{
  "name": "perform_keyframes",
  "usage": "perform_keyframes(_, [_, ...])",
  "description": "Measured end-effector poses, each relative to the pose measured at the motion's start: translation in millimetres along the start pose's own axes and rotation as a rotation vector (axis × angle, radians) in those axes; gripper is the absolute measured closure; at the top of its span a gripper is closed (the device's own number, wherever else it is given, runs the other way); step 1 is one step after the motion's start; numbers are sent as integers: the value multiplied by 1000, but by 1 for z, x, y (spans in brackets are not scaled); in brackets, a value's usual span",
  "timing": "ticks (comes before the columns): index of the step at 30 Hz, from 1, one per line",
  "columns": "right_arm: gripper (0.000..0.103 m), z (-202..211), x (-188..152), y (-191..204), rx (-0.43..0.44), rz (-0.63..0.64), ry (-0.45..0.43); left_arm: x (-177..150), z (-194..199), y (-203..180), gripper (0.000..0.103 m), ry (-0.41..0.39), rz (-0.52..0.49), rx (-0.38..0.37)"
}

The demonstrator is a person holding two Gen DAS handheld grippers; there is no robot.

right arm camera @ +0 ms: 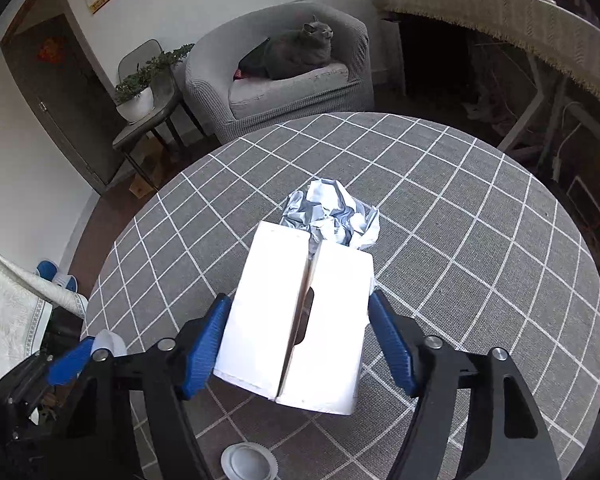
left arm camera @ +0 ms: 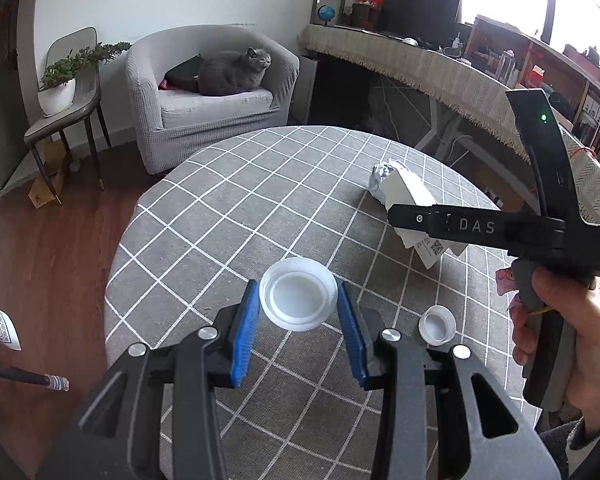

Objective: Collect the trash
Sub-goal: 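Grasp the white plastic lid with the left tool while the right grasps the white box, then carry the lid and white box with both tools over the green bin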

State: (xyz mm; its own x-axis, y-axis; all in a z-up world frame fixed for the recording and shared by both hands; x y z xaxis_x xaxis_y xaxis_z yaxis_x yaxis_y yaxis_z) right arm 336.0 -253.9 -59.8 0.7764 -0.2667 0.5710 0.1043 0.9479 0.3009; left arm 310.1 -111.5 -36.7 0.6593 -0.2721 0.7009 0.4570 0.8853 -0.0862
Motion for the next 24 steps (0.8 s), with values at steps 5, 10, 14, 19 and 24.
perform_keyframes(5, [41,9,-4,-1,22,11,-12,-4,7,-1,61,-6,8,-13])
perform_keyframes(10, [41,23,-11,2,40,8,-33,-14,18,-1,61,-20,23,-20])
perform_keyframes(14, [42,37,-22,9,54,24,-51,-21,29,-1,61,-35,53,-42])
perform_keyframes(19, [51,50,-39,16,56,60,-71,-33,42,-4,61,-37,63,-63])
perform_keyframes(24, [52,61,-54,17,81,50,-89,-45,57,-6,61,-45,78,-80])
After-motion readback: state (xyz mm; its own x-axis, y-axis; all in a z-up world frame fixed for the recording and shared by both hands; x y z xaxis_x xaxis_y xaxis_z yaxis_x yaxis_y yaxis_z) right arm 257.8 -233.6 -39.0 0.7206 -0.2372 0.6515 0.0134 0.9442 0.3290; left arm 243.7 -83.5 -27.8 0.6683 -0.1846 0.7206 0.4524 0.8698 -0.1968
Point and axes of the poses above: each gripper's, at about its wrist camera, not at the fingertips, and z roughly against the way its jaws point, y to its left, x to its top, the point moved 4 cm from there along -z, roughly the way its jaws point, and after that the axes turned 4 degrees about -z, right-handed, at the moved point
